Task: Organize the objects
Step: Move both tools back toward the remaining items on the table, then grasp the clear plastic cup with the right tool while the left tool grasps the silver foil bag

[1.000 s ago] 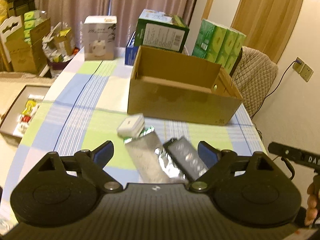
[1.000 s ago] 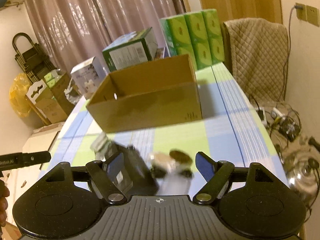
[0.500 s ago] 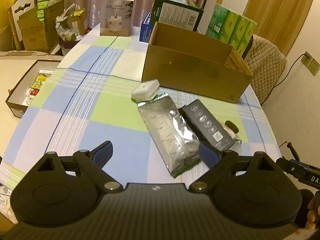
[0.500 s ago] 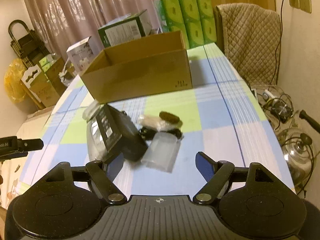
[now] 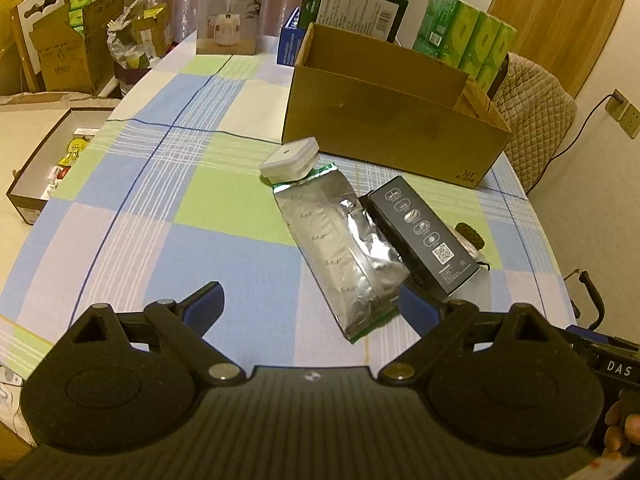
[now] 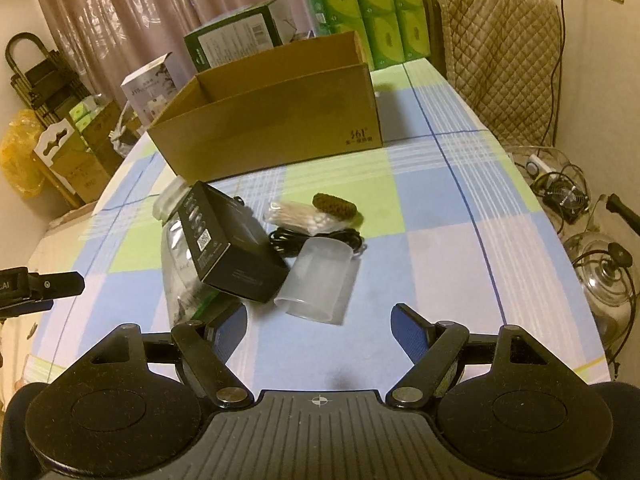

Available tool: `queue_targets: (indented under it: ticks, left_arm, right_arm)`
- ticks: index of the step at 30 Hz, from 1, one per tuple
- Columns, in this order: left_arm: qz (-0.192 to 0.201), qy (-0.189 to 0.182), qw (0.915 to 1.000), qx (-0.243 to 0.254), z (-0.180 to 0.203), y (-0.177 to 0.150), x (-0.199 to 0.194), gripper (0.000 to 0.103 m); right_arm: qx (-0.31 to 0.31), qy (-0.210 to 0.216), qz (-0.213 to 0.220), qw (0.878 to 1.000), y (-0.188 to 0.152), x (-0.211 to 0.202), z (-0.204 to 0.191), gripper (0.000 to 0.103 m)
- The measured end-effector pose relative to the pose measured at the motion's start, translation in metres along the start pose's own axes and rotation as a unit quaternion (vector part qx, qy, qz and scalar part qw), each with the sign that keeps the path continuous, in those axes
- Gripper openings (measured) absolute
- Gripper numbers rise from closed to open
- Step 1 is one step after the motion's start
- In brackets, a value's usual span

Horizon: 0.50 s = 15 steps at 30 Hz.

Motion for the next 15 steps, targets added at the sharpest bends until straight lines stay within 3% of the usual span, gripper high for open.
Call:
queue_targets:
  ticks: [15]
  left_arm:
    - [-0.030, 0.004, 0.9995, 0.001, -0.004, 0.003, 0.041, 0.093]
  right_arm:
    - [0.005, -0.007, -0.027, 1.000, 0.006, 0.043, 0.000, 0.076]
Point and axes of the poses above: each gripper's, at about its wrist camera, not at the fingertips, and x roughly the way its jaws point, z to its right, y to its top, the point moved 4 cm from there along x, roughly the way its jaws point, and after that the axes turned 5 degrees about x, right-handed, at the moved point
